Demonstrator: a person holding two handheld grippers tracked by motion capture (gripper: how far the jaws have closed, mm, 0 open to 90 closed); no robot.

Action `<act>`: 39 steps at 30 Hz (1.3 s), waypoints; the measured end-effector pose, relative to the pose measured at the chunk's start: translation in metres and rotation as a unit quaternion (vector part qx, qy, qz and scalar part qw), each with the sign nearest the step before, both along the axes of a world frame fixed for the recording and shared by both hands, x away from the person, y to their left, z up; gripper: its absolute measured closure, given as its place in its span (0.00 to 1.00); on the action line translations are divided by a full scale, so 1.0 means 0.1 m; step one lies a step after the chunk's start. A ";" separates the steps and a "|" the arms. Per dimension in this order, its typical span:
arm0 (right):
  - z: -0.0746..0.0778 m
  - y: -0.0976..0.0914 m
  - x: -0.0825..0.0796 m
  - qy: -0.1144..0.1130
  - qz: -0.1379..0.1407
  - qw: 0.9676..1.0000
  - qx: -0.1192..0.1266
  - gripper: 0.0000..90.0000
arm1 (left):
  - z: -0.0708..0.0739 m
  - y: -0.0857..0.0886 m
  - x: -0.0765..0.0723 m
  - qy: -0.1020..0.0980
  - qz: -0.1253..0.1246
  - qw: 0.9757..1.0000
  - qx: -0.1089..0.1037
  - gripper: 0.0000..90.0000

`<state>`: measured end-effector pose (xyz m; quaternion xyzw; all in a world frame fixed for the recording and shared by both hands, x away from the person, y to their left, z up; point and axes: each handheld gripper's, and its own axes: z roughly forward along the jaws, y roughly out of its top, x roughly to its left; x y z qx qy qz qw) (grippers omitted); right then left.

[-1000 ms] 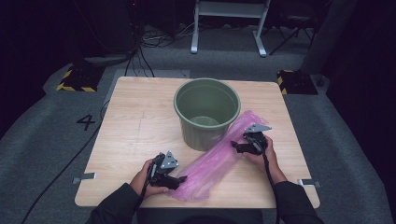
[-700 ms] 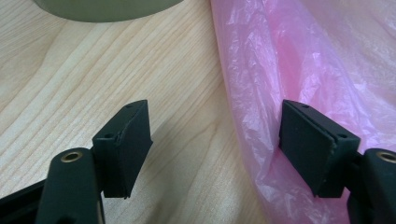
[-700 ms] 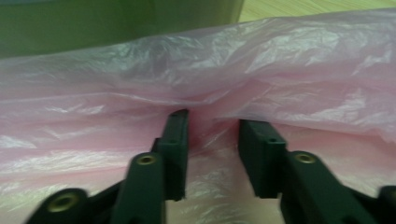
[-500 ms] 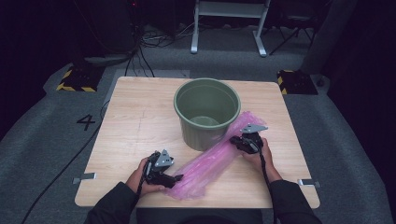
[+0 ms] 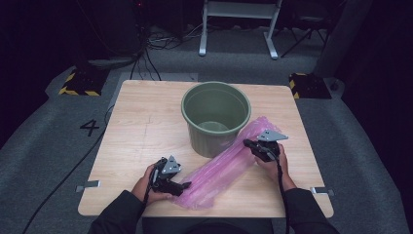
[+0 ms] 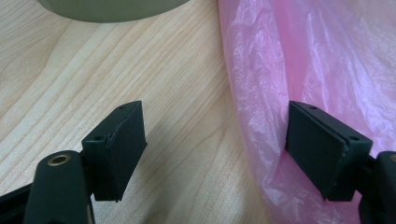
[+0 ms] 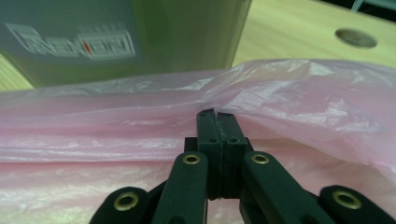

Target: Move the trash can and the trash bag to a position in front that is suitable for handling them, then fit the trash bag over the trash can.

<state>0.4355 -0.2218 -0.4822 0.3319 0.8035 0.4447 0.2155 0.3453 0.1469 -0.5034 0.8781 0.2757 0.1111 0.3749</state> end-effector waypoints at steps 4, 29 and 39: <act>0.08 -0.02 -0.07 -0.022 -0.003 1.000 0.008 1.00 | 0.00 -0.01 0.02 0.000 0.001 1.000 0.001 0.22; 0.43 -0.05 -0.53 -0.142 0.024 0.989 0.015 1.00 | 0.00 -0.01 0.04 0.004 0.009 1.000 0.005 0.17; 0.58 0.01 -0.72 -0.205 0.038 0.978 0.005 1.00 | 0.00 -0.07 0.09 0.002 0.004 1.000 0.007 0.17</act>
